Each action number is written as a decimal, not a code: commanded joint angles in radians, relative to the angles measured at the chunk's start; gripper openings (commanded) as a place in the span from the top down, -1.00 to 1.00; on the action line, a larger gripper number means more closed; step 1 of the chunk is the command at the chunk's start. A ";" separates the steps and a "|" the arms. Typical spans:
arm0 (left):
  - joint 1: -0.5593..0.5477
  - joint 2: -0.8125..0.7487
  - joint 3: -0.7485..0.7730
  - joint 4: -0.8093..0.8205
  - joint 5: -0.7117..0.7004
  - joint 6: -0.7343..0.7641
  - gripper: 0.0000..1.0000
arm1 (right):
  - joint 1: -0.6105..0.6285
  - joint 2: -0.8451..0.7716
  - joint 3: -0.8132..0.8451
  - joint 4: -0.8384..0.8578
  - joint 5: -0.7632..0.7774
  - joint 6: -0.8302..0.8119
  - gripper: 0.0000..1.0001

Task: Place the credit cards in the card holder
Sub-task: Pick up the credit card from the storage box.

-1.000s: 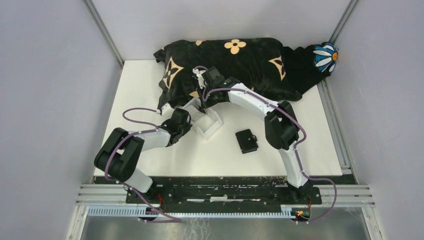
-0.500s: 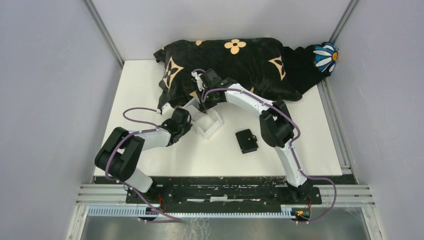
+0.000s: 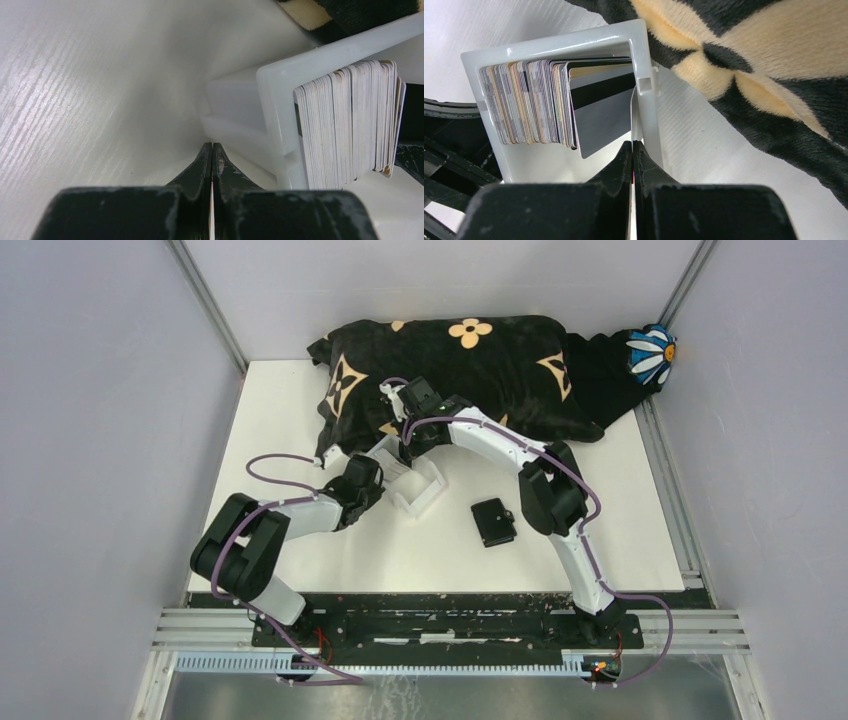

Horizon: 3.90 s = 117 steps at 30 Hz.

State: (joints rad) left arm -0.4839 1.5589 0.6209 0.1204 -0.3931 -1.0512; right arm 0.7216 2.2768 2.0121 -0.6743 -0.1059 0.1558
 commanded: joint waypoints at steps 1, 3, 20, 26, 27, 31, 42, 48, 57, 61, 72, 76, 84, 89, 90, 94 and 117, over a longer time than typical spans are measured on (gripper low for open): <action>-0.001 -0.015 0.036 -0.051 -0.072 0.030 0.94 | 0.017 -0.086 -0.014 0.041 0.070 -0.026 0.98; -0.002 -0.038 0.029 -0.068 -0.090 0.025 0.94 | 0.023 -0.114 -0.040 0.053 0.091 -0.028 0.98; -0.008 -0.342 -0.078 -0.074 -0.083 0.091 0.81 | 0.032 -0.350 -0.233 0.099 0.102 -0.020 0.98; -0.021 -0.506 -0.129 0.040 0.081 0.214 -0.03 | 0.035 -0.541 -0.412 0.125 0.040 0.034 0.98; -0.024 -0.535 -0.152 0.071 0.121 0.230 -0.19 | 0.038 -0.577 -0.450 0.135 0.029 0.047 0.98; -0.059 -0.629 -0.203 0.167 0.248 0.268 -0.64 | 0.057 -0.704 -0.595 0.153 0.006 0.090 0.98; -0.197 -0.659 -0.195 0.276 0.512 0.403 -0.60 | 0.085 -0.995 -0.829 0.145 -0.088 0.196 0.98; -0.198 -0.724 -0.207 0.256 0.606 0.453 -0.51 | 0.084 -1.068 -0.849 0.092 -0.140 0.211 0.98; -0.197 -0.695 -0.238 0.392 0.779 0.472 -0.58 | 0.054 -1.095 -0.868 0.070 -0.271 0.242 0.98; -0.198 -0.636 -0.239 0.468 0.871 0.467 -0.58 | 0.029 -1.102 -0.878 0.067 -0.326 0.251 0.98; -0.211 -0.526 -0.225 0.587 1.032 0.484 -0.42 | -0.003 -1.062 -0.915 0.106 -0.450 0.282 0.98; -0.217 -0.495 -0.226 0.601 1.067 0.491 -0.25 | -0.018 -1.045 -0.916 0.117 -0.481 0.286 0.98; -0.218 -0.465 -0.234 0.626 1.085 0.494 0.30 | -0.070 -1.031 -0.951 0.149 -0.529 0.303 0.98; -0.219 -0.413 -0.227 0.673 1.120 0.473 0.67 | -0.090 -1.026 -0.961 0.175 -0.551 0.315 0.98; -0.220 -0.399 -0.225 0.679 1.126 0.468 0.83 | -0.094 -1.024 -0.962 0.178 -0.555 0.315 0.98; -0.224 -0.364 -0.222 0.697 1.132 0.458 0.94 | -0.107 -1.023 -0.966 0.195 -0.561 0.321 0.98; -0.334 -0.197 -0.136 0.507 0.540 0.406 0.94 | -0.152 -1.060 -1.033 0.113 0.171 0.280 -0.10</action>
State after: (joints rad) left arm -0.7723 1.3380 0.4339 0.6411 0.3405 -0.5919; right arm 0.5732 1.1954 1.0012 -0.5491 -0.1402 0.4400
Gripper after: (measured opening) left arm 0.043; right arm 0.550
